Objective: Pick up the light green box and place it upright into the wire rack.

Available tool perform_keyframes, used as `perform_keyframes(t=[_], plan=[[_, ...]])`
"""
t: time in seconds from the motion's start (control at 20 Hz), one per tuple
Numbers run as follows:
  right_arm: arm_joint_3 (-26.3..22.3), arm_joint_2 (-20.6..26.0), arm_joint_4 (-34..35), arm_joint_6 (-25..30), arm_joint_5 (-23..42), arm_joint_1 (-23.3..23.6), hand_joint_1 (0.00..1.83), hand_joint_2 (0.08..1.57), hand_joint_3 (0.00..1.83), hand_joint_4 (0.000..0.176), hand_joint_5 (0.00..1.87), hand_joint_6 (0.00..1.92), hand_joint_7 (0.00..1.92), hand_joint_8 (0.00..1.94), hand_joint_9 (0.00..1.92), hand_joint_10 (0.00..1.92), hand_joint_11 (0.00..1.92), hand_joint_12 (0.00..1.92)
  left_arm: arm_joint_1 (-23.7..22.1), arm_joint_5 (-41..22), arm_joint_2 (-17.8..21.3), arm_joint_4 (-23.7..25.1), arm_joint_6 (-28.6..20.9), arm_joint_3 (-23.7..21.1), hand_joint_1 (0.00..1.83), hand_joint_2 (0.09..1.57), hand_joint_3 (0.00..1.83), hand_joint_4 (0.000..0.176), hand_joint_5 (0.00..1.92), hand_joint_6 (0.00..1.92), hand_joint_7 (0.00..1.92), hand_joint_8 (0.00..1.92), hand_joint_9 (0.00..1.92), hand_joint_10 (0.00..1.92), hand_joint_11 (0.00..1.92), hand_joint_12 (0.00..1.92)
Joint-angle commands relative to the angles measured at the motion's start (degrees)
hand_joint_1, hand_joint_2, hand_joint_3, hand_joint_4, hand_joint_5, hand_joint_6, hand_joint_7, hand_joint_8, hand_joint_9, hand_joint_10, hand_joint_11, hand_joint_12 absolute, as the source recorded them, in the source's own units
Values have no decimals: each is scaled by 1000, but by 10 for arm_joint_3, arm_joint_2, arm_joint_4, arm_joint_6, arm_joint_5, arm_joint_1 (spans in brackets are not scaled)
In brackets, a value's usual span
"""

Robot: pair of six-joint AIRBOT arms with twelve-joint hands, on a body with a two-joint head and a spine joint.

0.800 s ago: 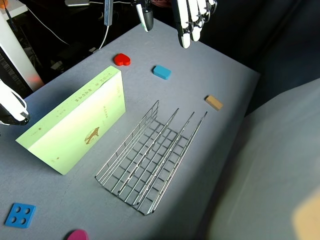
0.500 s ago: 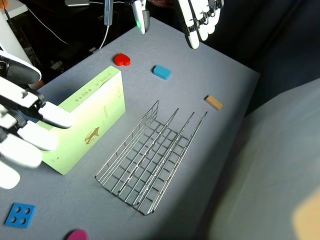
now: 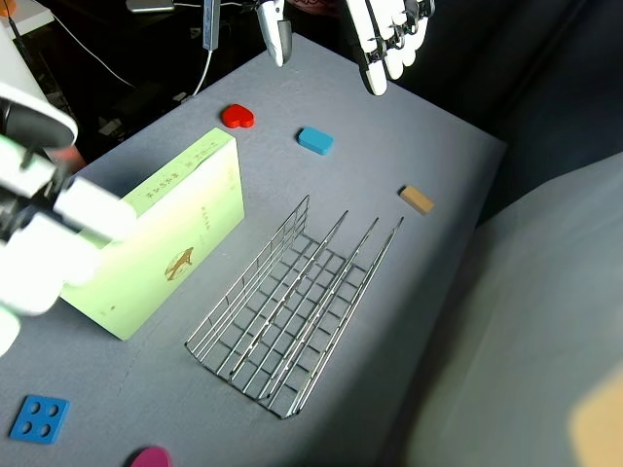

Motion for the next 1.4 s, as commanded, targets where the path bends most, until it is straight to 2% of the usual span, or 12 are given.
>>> perform_keyframes(t=[0.0, 0.2, 0.5, 0.65, 0.9, 1.35], plan=[[-1, -5, -18, -12, 8, 17, 83, 1005, 0, 27, 87, 0, 119, 4, 86, 6, 0, 647, -6, -31, 3, 41, 3, 0, 281, 1116, 0, 104, 265, 0, 327, 0, 291, 0, 0, 750], [28, -69, 117, -77, 22, 78, 127, 980, 0, 25, 104, 5, 132, 2, 82, 1, 0, 602, -6, -31, 3, 41, 15, 4, 272, 1119, 0, 113, 273, 3, 329, 1, 292, 1, 0, 726], [107, -138, 265, -144, 27, 100, 266, 958, 0, 25, 92, 0, 125, 0, 83, 1, 0, 624, -3, -40, 11, 41, 35, 9, 256, 1118, 0, 113, 271, 1, 351, 4, 296, 2, 0, 745], [120, -152, 276, -163, 35, 83, 351, 948, 0, 24, 107, 6, 139, 4, 91, 3, 0, 626, -1, -45, 17, 41, 38, 12, 255, 1118, 0, 113, 270, 0, 350, 4, 296, 1, 0, 746], [142, -174, 280, -177, 46, 49, 639, 910, 0, 20, 101, 0, 140, 1, 95, 2, 0, 587, 2, -53, 24, 41, 45, 20, 252, 1119, 0, 113, 270, 0, 351, 2, 300, 2, 0, 709], [190, -201, 343, -210, 67, 19, 737, 944, 0, 22, 137, 7, 180, 4, 100, 1, 0, 616, 2, -53, 36, 41, 45, 15, 265, 1121, 0, 110, 301, 8, 352, 1, 302, 2, 0, 701]])
